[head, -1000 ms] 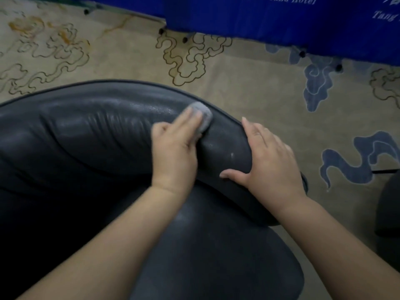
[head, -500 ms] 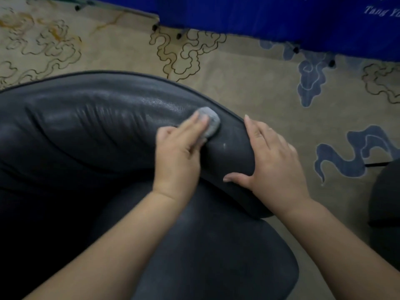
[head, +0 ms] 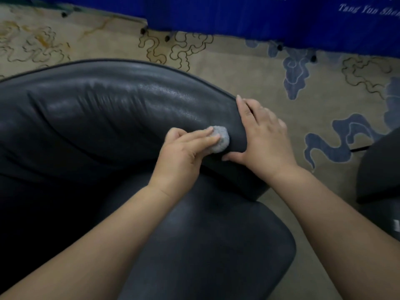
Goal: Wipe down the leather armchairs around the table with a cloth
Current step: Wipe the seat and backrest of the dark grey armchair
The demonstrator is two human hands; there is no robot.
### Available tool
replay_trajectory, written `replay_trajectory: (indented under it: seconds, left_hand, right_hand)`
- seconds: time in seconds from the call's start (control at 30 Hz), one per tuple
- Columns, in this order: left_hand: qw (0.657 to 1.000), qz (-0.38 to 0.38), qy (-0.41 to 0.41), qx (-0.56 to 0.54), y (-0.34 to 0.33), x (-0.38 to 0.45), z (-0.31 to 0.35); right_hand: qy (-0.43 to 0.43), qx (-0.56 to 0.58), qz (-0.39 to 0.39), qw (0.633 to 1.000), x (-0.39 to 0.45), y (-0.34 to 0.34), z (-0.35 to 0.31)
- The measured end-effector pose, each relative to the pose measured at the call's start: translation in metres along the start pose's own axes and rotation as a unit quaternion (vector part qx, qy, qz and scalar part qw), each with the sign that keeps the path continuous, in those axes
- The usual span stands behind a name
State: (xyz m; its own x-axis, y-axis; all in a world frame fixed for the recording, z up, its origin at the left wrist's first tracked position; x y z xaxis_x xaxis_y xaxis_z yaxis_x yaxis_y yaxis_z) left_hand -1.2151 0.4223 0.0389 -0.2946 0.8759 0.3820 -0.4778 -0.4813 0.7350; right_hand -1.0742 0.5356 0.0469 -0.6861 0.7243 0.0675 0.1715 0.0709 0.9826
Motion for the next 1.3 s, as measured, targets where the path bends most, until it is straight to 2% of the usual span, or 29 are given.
replay_trajectory:
  seconds: [0.03, 0.13, 0.17, 0.33, 0.4, 0.47, 0.53, 0.6, 0.63, 0.67, 0.77, 0.9, 0.97, 1.07, 1.13, 1.2, 1.3]
  left_hand:
    - [0.999, 0.024, 0.021, -0.009, 0.011, 0.005, -0.003]
    - [0.977, 0.143, 0.158, -0.001, 0.029, 0.029, -0.028]
    - [0.971, 0.155, 0.18, 0.003, 0.023, 0.034, -0.033]
    - [0.989, 0.093, 0.112, 0.003, -0.037, -0.004, 0.002]
    - [0.993, 0.058, 0.097, -0.016, -0.037, -0.032, 0.013]
    - [0.992, 0.062, 0.107, -0.034, -0.024, -0.038, 0.006]
    - [0.965, 0.154, 0.206, -0.059, -0.01, -0.015, -0.019]
    - [0.909, 0.264, 0.315, -0.063, 0.001, 0.015, -0.041]
    - [0.897, 0.293, 0.327, -0.051, 0.0, 0.025, -0.044]
    - [0.903, 0.296, 0.309, -0.032, -0.007, 0.028, -0.039]
    - [0.935, 0.237, 0.262, 0.003, -0.047, 0.003, -0.009]
    - [0.937, 0.205, 0.276, -0.058, -0.062, -0.034, 0.031]
    - [0.909, 0.25, 0.318, -0.098, -0.042, -0.031, 0.02]
    - [0.816, 0.364, 0.429, -0.132, -0.009, -0.005, -0.025]
    - [0.781, 0.387, 0.474, -0.124, -0.006, 0.013, -0.038]
    - [0.787, 0.391, 0.463, -0.116, -0.021, 0.018, -0.031]
    - [0.838, 0.334, 0.425, -0.071, -0.056, 0.0, -0.004]
  right_hand:
    - [0.001, -0.003, -0.006, 1.0, 0.001, 0.001, 0.0]
    - [0.005, -0.012, -0.016, 1.0, 0.003, 0.002, -0.001]
    - [0.003, -0.015, -0.017, 1.0, 0.003, 0.001, -0.001]
    - [0.0, -0.02, -0.019, 1.0, 0.001, 0.0, 0.0]
    - [0.002, -0.012, -0.029, 1.0, 0.0, 0.001, -0.001]
    - [0.006, -0.009, -0.029, 1.0, 0.0, 0.002, 0.0]
    - [0.016, -0.02, -0.029, 0.999, 0.001, 0.001, 0.001]
    - [0.027, -0.028, -0.027, 0.999, 0.0, 0.0, 0.002]
    - [0.031, -0.026, -0.026, 0.999, 0.001, 0.0, 0.003]
    - [0.033, -0.022, -0.027, 0.999, 0.001, 0.001, 0.004]
    - [0.044, 0.009, -0.035, 0.998, 0.001, 0.003, 0.008]
    - [0.074, 0.057, -0.049, 0.994, 0.004, 0.008, 0.012]
    - [0.099, 0.044, -0.046, 0.993, 0.012, 0.012, 0.014]
    - [0.151, 0.014, -0.037, 0.988, 0.028, 0.015, 0.018]
    - [0.173, 0.023, -0.038, 0.984, 0.036, 0.013, 0.02]
    - [0.182, 0.031, -0.027, 0.982, 0.037, 0.008, 0.021]
    - [0.187, 0.03, -0.002, 0.982, 0.036, 0.004, 0.023]
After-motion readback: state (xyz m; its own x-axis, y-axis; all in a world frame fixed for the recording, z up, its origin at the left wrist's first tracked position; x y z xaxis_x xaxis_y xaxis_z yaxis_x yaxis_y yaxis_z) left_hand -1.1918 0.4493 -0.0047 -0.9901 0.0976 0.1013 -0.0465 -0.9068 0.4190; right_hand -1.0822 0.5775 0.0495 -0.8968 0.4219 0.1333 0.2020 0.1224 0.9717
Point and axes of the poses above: each hand's wrist, its own x-axis towards the middle knuckle, its own y-axis out of the back of the hand, z = x × y, the point moved 2 cm from there along x, towards the middle knuckle, and after that the axes turned 3 degrees about y, right-handed, at the moved point
